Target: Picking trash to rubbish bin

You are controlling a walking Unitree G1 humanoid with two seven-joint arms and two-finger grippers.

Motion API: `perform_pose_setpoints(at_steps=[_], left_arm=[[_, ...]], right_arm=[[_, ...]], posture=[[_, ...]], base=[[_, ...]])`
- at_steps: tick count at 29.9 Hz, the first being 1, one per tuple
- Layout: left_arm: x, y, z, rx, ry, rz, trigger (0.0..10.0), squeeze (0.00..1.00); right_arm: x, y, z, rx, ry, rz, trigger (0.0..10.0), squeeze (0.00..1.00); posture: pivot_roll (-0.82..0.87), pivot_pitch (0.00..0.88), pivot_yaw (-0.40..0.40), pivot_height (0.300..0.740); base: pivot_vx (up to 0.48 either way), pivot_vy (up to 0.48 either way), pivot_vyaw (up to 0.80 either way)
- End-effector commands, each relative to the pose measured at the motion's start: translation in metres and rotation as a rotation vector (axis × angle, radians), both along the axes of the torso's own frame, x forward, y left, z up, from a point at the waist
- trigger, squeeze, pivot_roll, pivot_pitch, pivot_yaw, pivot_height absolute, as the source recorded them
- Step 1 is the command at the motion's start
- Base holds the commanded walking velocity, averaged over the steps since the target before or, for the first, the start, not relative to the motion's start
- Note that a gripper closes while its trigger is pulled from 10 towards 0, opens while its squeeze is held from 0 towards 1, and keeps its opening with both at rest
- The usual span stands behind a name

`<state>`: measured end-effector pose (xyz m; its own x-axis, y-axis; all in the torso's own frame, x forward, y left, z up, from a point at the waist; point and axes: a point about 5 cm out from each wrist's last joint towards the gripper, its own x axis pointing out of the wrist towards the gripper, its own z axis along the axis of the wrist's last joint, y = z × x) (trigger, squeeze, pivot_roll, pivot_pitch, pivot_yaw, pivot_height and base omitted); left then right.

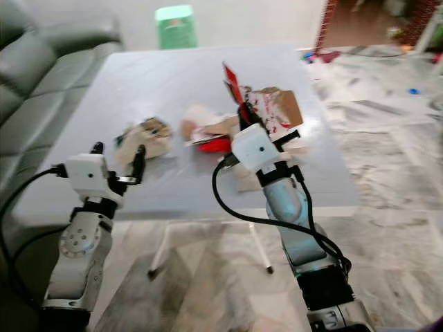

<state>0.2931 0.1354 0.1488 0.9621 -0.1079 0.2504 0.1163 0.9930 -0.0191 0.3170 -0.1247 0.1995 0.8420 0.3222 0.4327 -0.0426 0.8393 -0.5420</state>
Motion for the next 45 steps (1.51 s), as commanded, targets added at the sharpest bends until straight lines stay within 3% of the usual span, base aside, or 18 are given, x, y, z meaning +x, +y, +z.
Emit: perform_pose_setpoints(at_steps=[1,10,15,18,26,29,36,45], left_arm=[[0.000,0.008,0.001,0.027,-0.002,0.027,10.0,0.00],[0.001,0.017,-0.001,0.039,0.009,0.122,10.0,0.00],[0.003,0.035,-0.001,0.084,0.013,0.270,10.0,0.00],[0.004,0.049,-0.007,0.097,0.059,0.360,10.0,0.00],[0.012,0.065,-0.014,0.096,0.101,0.401,10.0,0.00],[0.023,0.070,-0.026,0.080,0.201,0.396,10.0,0.00],[0.034,0.066,-0.035,0.062,0.256,0.331,10.0,0.00],[0.047,0.094,-0.035,0.085,0.261,0.445,10.0,0.00]], right_arm=[[-0.001,0.008,0.006,0.012,-0.020,0.032,10.0,0.00],[-0.001,0.008,0.006,0.005,-0.023,0.040,10.0,0.00],[-0.002,0.008,0.007,-0.001,-0.024,0.048,10.0,0.00],[-0.006,0.013,0.006,0.014,-0.008,0.112,10.0,0.00],[-0.014,0.018,0.003,0.002,0.026,0.191,10.0,0.00],[-0.020,0.024,0.003,0.006,0.080,0.292,10.0,0.00],[-0.031,0.023,0.001,-0.024,0.111,0.353,10.0,0.00],[-0.043,0.018,-0.004,-0.032,0.162,0.366,10.0,0.00]], posture=[[-0.02,0.052,0.019,0.740],[-0.03,0.052,0.015,0.740],[-0.03,0.055,0.015,0.740],[-0.03,0.057,0.015,0.740],[-0.05,0.068,0.019,0.740],[-0.05,0.075,0.022,0.740],[-0.08,0.093,0.030,0.740],[-0.10,0.111,0.038,0.740]], base=[[0.401,0.000,0.00],[0.119,0.000,0.00],[0.000,0.000,0.00],[0.000,0.000,0.00],[0.000,0.000,0.00],[0.000,0.000,0.00],[0.000,0.000,0.00],[0.000,0.000,0.00]])
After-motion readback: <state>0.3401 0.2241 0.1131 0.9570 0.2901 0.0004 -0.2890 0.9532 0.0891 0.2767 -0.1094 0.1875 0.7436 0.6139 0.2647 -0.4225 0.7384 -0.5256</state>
